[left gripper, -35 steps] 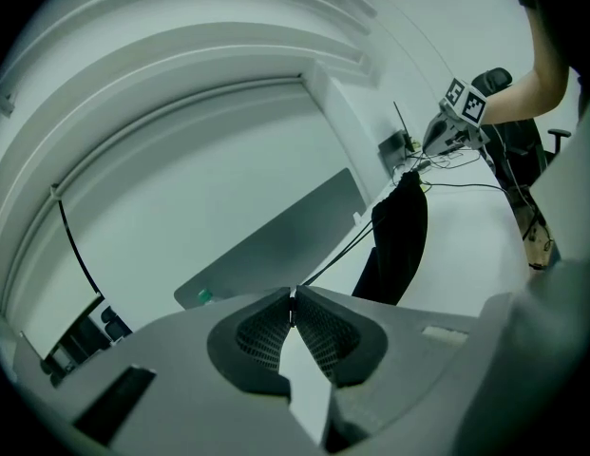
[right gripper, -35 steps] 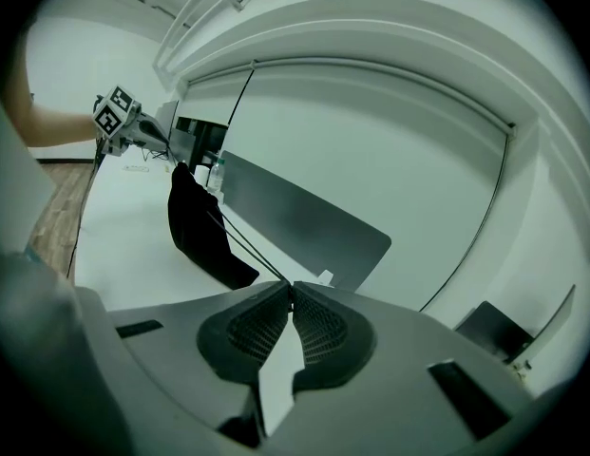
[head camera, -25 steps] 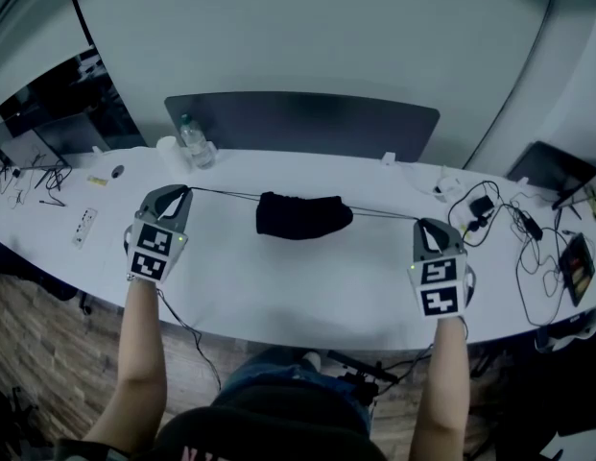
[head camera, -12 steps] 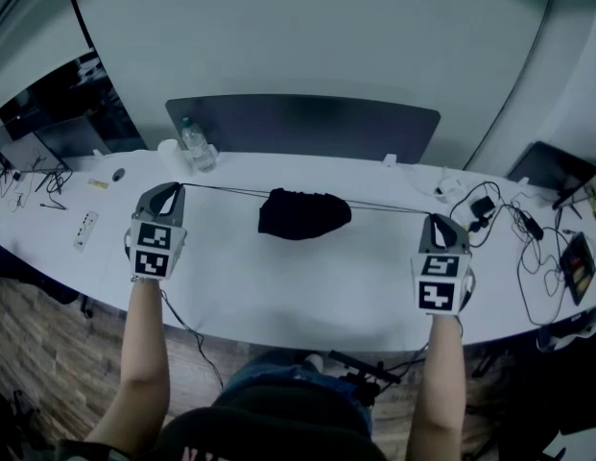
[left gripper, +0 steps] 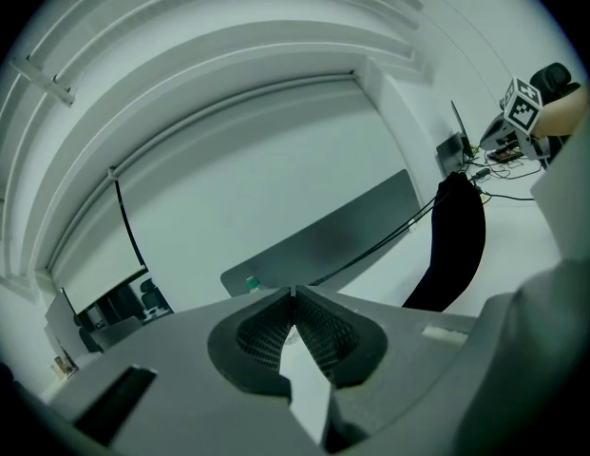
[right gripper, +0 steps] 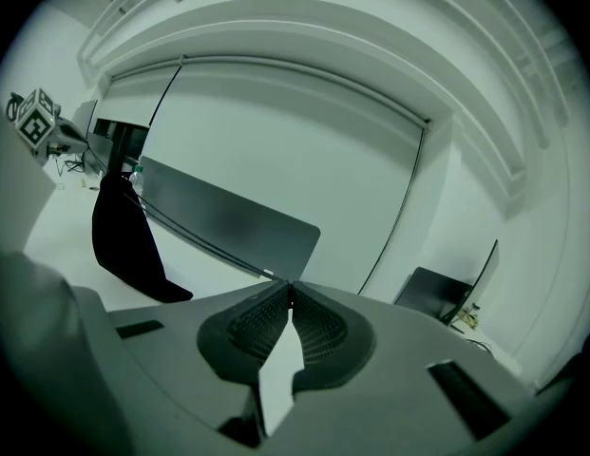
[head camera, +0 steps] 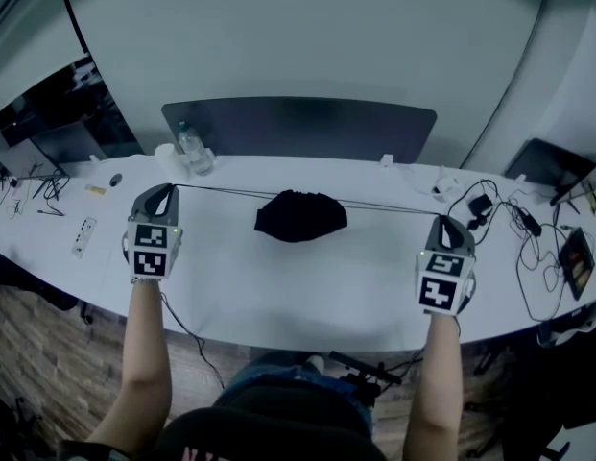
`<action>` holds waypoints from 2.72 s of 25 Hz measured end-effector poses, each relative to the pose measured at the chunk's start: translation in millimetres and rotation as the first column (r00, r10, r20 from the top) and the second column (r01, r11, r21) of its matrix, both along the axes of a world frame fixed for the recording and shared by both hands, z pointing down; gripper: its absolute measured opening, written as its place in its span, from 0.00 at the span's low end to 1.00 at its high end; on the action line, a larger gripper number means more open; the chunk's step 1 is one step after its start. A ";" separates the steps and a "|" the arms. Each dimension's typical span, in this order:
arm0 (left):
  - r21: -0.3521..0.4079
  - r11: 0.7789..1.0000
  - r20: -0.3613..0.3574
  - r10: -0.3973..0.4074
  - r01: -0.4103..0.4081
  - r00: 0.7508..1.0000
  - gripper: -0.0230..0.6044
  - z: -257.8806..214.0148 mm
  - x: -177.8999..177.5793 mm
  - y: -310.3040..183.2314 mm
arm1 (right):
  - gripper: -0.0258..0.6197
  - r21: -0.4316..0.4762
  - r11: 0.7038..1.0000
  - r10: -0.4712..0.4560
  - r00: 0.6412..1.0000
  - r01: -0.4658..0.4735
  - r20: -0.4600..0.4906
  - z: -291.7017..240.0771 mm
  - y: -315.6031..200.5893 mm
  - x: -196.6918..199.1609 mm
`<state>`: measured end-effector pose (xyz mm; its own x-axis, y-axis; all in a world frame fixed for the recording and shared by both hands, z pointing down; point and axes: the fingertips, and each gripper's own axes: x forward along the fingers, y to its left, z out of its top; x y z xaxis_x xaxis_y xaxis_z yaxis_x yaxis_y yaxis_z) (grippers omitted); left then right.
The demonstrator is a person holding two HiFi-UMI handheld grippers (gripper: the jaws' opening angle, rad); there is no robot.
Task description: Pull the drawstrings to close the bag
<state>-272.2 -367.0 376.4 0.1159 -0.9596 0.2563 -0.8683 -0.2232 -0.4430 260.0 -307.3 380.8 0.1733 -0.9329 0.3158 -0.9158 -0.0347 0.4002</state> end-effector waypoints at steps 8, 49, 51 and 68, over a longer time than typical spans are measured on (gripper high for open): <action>0.005 1.000 -0.001 -0.007 0.007 1.000 0.06 -0.9 -2.1 -8.7 | 0.05 0.022 0.999 0.047 0.999 -0.047 0.004 -5.1 -0.5 11.4; 0.091 0.987 -0.247 0.153 -0.135 0.957 0.06 -27.7 116.5 -16.2 | 0.05 0.230 0.938 -0.308 0.930 0.261 0.202 -52.0 -24.2 -138.9; 0.080 0.987 -0.267 0.156 -0.139 0.951 0.06 -22.1 121.1 -14.8 | 0.05 0.236 0.930 -0.331 0.919 0.281 0.213 -49.9 -22.9 -148.9; 0.058 0.983 -0.427 0.183 -0.175 0.885 0.06 4.7 131.4 8.4 | 0.05 0.199 0.949 -0.296 0.910 0.245 0.291 -15.7 -2.7 -157.2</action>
